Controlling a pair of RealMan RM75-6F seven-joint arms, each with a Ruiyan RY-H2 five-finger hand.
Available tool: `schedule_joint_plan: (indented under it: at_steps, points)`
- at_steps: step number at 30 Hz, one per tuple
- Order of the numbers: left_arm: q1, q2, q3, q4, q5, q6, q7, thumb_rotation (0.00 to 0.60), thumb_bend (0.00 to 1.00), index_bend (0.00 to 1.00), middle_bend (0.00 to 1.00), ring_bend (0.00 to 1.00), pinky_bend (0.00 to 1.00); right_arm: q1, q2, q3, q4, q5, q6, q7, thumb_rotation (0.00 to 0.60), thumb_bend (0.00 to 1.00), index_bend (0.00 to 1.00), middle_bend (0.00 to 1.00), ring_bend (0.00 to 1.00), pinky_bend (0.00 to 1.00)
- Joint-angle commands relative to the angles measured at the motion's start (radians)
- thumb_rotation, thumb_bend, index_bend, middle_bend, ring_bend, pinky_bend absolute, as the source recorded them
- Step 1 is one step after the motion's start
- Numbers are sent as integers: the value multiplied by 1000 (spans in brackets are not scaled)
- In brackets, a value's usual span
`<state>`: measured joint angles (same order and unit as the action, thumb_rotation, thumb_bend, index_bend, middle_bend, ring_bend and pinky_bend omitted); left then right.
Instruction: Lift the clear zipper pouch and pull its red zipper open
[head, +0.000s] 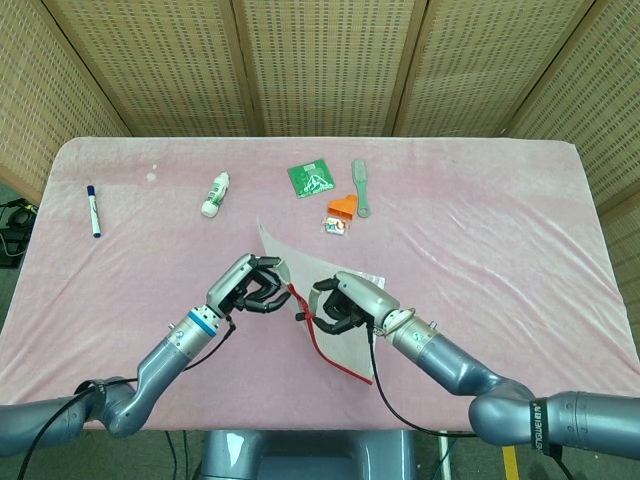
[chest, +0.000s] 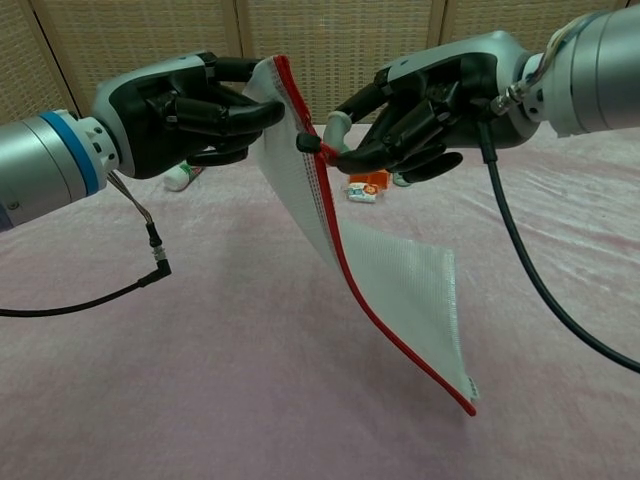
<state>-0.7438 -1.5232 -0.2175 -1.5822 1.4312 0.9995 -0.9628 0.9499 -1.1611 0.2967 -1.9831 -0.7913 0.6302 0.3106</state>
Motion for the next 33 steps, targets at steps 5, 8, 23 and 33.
schedule_joint_plan:
  at_steps: [5,8,23,33]
  points:
    - [0,1,-9,3,-8,2,-10,600,679,831,943,807,976,-10,22,24,-25,6,-14,33,600,784,823,1000,973,1000]
    - [-2,0,-16,5,-14,1,-15,600,679,831,943,807,976,-14,42,37,-37,9,-37,56,600,784,823,1000,973,1000]
    - [-19,-5,-62,-1,-62,-29,-54,600,680,833,943,807,976,-30,63,49,-40,-33,-104,104,600,784,825,1000,974,1000]
    - [-24,-2,-86,-4,-77,-39,-78,600,679,834,943,807,976,-25,72,36,-36,-47,-128,101,600,785,825,1000,974,1000]
